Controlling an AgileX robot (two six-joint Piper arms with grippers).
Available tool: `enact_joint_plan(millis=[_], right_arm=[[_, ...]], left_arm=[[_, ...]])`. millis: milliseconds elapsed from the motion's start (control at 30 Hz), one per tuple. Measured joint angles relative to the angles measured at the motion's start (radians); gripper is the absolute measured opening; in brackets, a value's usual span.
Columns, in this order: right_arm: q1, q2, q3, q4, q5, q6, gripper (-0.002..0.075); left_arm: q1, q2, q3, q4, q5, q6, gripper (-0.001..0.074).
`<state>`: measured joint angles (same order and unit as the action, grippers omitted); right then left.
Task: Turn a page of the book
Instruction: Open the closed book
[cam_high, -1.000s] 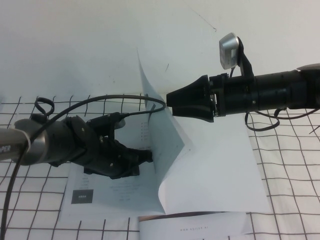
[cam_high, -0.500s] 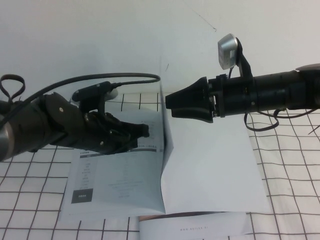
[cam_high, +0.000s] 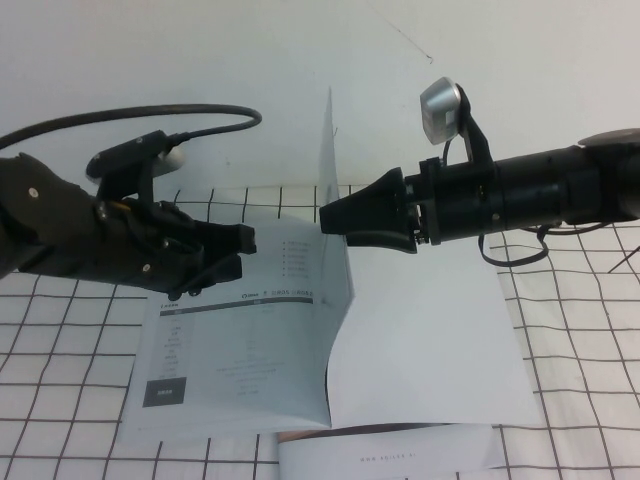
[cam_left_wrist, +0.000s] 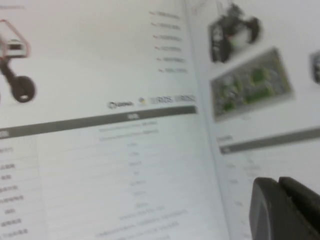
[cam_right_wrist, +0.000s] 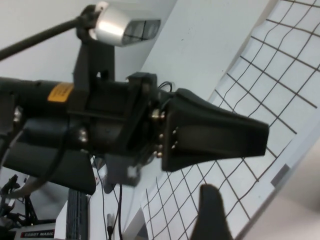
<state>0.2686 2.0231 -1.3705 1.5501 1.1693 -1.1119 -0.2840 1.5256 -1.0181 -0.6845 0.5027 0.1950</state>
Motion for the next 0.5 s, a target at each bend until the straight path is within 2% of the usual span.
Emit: enact_joint_plan(millis=[267,500], right_arm=[[0.002,0.0,0.0,0.004,0.0,-0.006,0.047],[0.002,0.0,0.0,0.004,0.0,-0.008,0.047]], left_arm=[[-0.134,-0.188,0.146,0.007,-0.034,0.044,-0.0002],[-0.397,-0.357,0.307,-0.018,-0.194,0.045,-0.0002]])
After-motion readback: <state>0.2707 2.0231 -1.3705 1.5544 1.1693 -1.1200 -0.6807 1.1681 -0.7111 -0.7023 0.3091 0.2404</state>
